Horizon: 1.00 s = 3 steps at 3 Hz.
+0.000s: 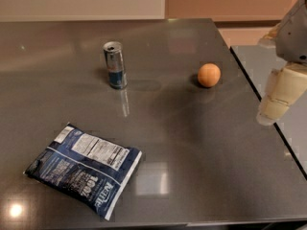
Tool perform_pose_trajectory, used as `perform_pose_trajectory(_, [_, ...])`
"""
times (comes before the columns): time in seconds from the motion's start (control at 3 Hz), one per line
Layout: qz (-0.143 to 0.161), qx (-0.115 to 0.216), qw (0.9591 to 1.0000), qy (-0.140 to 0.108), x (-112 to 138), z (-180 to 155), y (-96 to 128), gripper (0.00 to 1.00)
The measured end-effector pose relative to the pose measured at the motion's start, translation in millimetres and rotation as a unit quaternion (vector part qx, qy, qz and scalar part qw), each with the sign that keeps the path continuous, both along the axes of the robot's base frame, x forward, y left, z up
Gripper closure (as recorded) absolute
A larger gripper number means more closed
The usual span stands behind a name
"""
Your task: Knock redbull can over
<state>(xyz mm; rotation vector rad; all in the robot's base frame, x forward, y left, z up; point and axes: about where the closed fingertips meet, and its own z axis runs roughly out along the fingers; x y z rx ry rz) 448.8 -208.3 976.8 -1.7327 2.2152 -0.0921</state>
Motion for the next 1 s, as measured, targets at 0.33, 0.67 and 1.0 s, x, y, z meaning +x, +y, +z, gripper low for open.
perform_pose_trajectory(0.33, [0.011,0.014,0.9998,-0.004,25.7,-2.9,20.7,0.0])
perform_pose_trajectory(0.67, [0.016,0.033,0.9993,-0.004,51.8,-5.4,43.2,0.0])
perform_pose_trajectory(1.0, [0.018,0.068,0.9975,-0.001,78.7,-10.4,69.3,0.0])
